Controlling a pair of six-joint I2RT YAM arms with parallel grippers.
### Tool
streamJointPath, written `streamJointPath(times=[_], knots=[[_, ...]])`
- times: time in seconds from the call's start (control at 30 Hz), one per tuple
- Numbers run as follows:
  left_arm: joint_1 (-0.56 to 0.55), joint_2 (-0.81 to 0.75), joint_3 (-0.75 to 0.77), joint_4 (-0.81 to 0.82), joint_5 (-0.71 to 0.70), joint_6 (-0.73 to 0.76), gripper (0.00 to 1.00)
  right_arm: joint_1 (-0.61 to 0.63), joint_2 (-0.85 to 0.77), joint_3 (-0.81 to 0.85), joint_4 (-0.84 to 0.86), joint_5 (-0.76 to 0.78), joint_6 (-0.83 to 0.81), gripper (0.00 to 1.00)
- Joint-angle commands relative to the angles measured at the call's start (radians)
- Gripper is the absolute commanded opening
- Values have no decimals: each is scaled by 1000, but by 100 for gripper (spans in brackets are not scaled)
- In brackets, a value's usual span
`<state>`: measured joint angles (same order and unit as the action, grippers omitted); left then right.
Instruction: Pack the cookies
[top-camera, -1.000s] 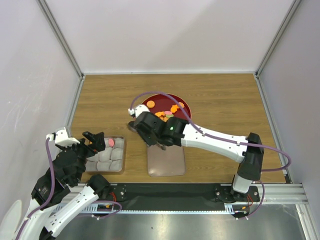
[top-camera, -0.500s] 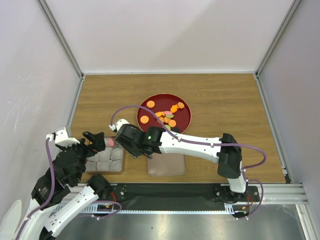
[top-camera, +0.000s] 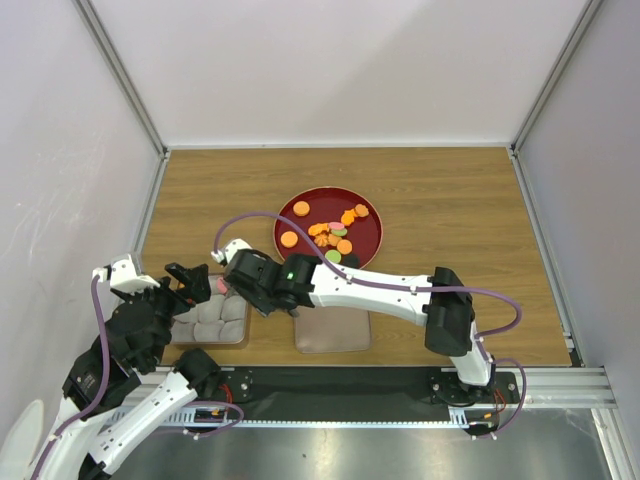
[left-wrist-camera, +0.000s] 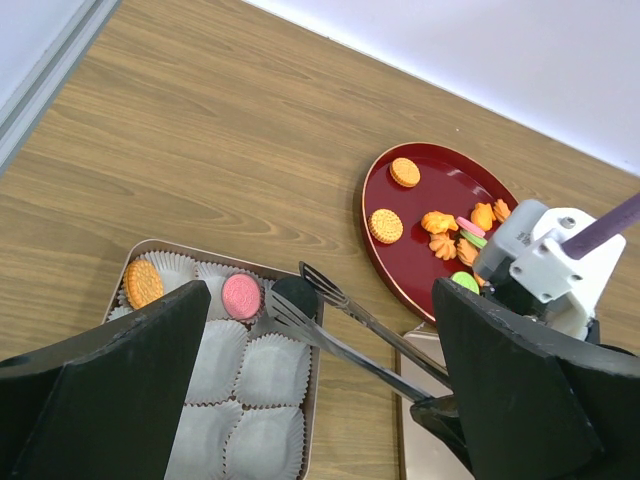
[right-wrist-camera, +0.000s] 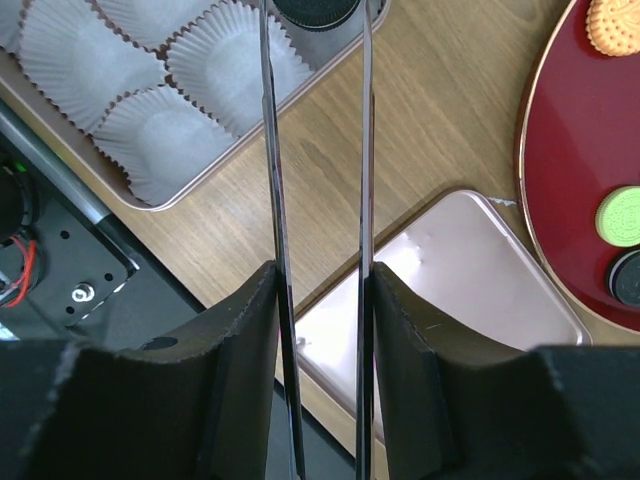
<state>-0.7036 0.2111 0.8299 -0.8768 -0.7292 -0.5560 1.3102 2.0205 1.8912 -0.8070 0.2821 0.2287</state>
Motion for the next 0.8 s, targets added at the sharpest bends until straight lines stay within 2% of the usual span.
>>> streamJointPath(times=[0.0, 0.77], knots=[[4, 8, -9, 25, 1, 16, 100, 8, 14, 51, 0, 29, -20, 42], [4, 8, -8, 29, 1, 15, 100, 8, 18, 66, -9, 54, -19, 52]])
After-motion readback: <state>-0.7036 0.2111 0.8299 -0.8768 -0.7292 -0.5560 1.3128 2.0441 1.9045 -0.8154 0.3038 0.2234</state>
